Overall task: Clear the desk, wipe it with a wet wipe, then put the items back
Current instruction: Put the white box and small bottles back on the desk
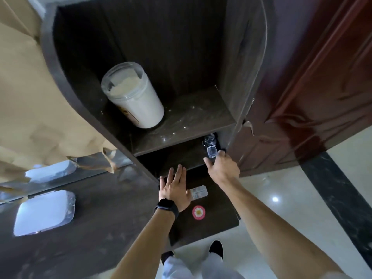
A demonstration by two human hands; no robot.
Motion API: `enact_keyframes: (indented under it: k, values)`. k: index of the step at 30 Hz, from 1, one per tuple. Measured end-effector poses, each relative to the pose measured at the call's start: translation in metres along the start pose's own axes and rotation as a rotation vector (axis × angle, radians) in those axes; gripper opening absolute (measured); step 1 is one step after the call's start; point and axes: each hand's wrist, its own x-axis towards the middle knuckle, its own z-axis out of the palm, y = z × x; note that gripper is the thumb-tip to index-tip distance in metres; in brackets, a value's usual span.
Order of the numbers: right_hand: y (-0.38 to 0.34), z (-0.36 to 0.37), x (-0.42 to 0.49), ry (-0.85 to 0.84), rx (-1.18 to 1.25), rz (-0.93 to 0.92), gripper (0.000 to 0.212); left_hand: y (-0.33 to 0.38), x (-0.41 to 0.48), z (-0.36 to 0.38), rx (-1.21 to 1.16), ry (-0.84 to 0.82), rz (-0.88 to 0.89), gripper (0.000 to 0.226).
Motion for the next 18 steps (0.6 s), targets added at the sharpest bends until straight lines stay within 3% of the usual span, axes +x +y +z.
enact_keyframes:
  k: [6, 10, 14, 18]
  values:
    - [0.005, 0.012, 0.009, 0.047, 0.033, -0.040, 0.041, 0.008, 0.008, -0.013, -0.013, 0.035, -0.032, 0.074]
    - [0.023, 0.023, -0.006, 0.109, 0.241, -0.062, 0.037, 0.022, 0.026, -0.024, -0.437, 0.249, -0.075, 0.061]
    - [0.061, 0.028, -0.045, 0.200, 0.373, -0.058, 0.029, 0.044, 0.066, -0.040, -0.726, 0.266, -0.104, 0.077]
    - [0.102, 0.037, -0.077, 0.137, 0.370, 0.017, 0.031, 0.068, 0.103, -0.045, -0.715, 0.268, -0.066, 0.087]
